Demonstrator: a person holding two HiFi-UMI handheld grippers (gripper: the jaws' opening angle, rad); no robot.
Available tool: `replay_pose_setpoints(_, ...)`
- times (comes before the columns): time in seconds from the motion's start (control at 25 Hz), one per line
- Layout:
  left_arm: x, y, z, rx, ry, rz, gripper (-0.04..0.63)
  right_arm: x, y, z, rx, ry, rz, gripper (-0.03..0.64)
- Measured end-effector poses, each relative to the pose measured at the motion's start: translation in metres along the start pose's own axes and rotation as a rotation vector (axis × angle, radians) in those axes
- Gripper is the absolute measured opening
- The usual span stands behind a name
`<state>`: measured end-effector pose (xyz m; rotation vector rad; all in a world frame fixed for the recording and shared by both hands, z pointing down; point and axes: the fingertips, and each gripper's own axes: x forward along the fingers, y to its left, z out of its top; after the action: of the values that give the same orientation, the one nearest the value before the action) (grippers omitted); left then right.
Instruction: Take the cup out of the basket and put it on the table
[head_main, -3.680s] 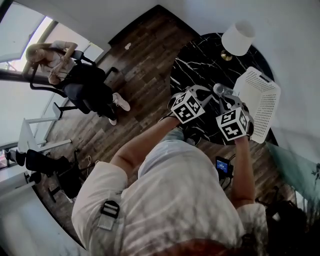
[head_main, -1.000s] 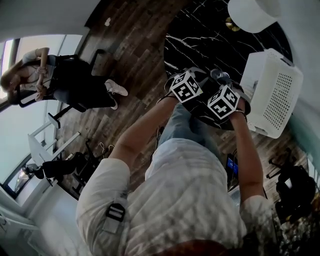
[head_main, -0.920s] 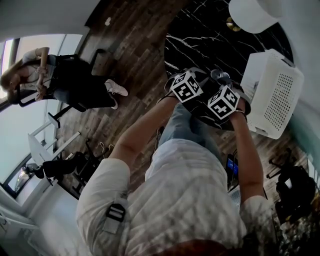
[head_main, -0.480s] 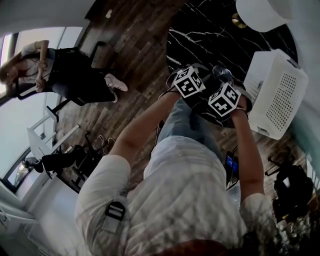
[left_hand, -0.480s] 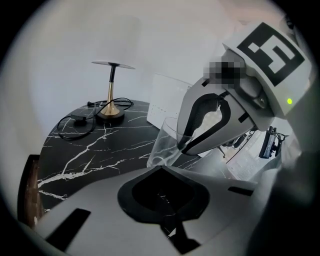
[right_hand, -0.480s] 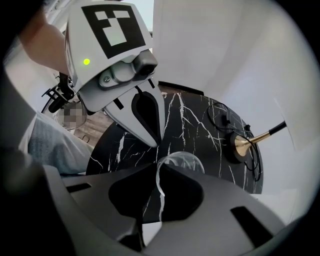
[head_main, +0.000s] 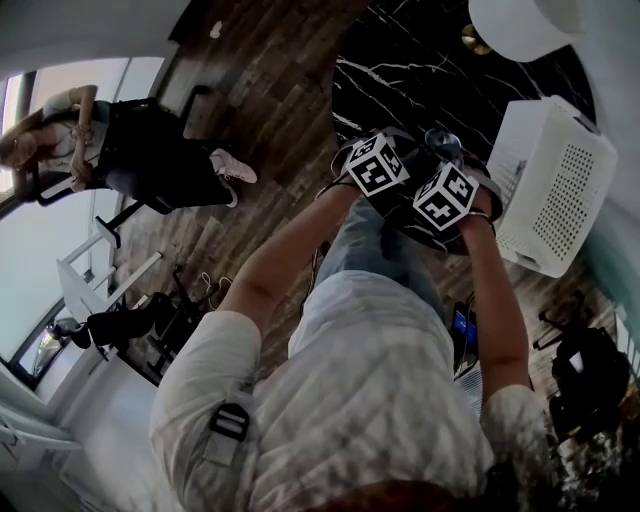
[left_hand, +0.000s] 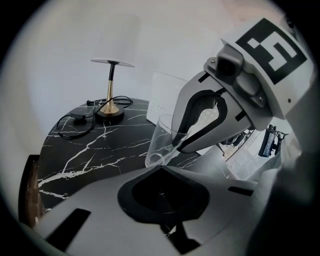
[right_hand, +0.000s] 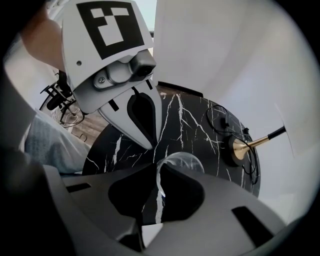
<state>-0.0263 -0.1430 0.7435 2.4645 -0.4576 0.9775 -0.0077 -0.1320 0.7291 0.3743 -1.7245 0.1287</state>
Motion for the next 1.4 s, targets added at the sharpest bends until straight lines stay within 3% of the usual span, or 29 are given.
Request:
replay_pose_setpoints(0.8, -0.035, -0.011, 0.017, -0.037, -0.071, 0.068, 0.006, -0.039, -0.004, 0.006, 0.118, -0.116, -0.053, 0.027)
replay_pose_setpoints(1.16, -0.074, -0.033, 0.052, -0.073, -0.170, 0.076, 0.006, -0.098, -0.019, 0.011, 0.267, -0.295, -0.147, 0.026)
replay_pose_setpoints(1.4, -0.114, -0.062, 0.094, -0.059, -0.292, 0.061, 0.006, -0.152, -0.022, 0.015, 0.418, -0.502, -0.154, 0.011)
